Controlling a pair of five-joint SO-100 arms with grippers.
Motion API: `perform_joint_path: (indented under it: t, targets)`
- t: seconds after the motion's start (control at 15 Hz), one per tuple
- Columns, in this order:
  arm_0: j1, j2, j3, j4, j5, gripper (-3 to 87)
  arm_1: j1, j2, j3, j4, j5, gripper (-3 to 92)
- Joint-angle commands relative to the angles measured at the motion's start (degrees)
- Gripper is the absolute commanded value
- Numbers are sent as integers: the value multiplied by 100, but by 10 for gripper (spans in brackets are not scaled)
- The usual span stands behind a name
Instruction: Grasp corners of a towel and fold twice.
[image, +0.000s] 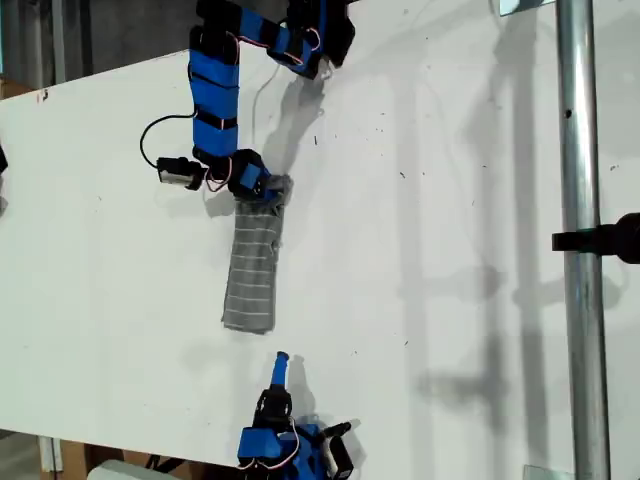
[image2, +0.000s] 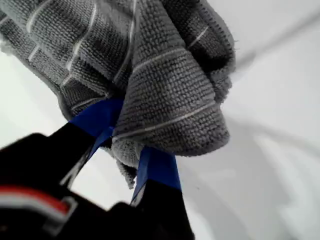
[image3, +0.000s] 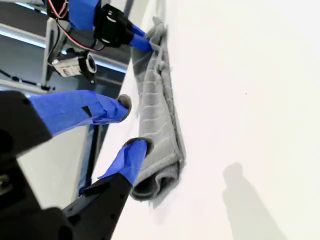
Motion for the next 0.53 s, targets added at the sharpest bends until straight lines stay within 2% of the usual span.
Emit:
perform_joint_path:
  t: [0.0, 0.07, 0.2, 0.27, 0.47]
  targets:
    - [44, 44, -79, 0, 18, 115, -202, 158, -141, 1723, -176, -2]
    - [70, 44, -79, -18, 18, 115, -439, 105, -281, 2725, -176, -2]
    - [79, 44, -97, -62, 26, 114, -888, -642, -800, 5001, 378, -2]
    - [88, 44, -97, -70, 26, 113, -1081, -615, -1055, 5361, 650, -2]
    - [158, 44, -97, -44, -26, 112, -1538, 1380, -1433, 3278, 114, -2]
